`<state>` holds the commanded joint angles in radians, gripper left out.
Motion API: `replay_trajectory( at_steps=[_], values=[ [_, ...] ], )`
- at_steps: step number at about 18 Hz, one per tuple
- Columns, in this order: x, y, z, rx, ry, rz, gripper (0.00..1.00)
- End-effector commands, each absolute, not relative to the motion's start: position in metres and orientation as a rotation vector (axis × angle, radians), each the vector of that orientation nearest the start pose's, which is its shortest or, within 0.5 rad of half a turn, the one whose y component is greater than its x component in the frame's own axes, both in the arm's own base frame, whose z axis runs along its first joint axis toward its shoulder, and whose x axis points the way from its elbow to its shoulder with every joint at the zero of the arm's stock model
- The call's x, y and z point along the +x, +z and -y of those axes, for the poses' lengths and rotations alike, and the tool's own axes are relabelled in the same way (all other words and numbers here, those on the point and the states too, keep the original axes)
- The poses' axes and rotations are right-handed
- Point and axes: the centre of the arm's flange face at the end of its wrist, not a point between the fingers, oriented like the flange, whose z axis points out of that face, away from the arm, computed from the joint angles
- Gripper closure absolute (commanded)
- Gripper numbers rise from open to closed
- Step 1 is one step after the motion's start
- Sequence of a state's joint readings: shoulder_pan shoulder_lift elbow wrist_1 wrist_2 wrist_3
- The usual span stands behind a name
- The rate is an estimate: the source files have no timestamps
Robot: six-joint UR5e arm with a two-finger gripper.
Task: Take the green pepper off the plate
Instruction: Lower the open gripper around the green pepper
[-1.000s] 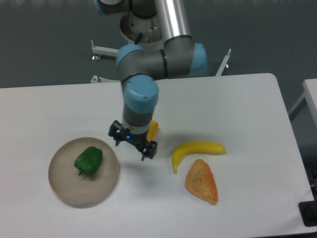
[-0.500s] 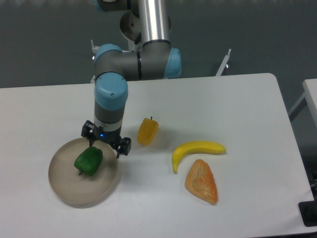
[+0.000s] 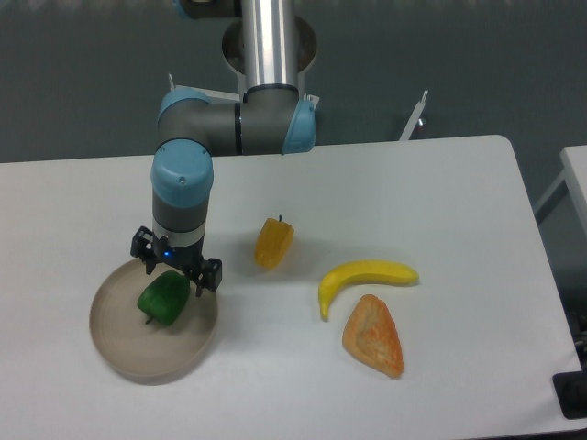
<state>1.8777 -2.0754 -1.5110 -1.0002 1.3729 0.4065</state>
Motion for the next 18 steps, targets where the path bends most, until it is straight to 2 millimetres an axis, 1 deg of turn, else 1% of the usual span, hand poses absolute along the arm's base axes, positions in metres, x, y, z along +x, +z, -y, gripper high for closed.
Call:
replay_trajectory(
  at_steps=[2,9,14,16,18],
  values=[
    [-0.056,0.279,-0.687,-2.943,-0.21,-0.165,0.0],
    [-0.053,0.279,-0.688,-2.944,-0.212,-0.152,0.0],
    [-0.048,0.272,-0.69,-2.954,-0.214,-0.162,0.0],
    [-0.047,0.265,-0.692,-2.961,-0.216,-0.164,0.0],
    [-0.042,0.265,-0.693,-2.954,-0.213,-0.173,0.0]
  ],
)
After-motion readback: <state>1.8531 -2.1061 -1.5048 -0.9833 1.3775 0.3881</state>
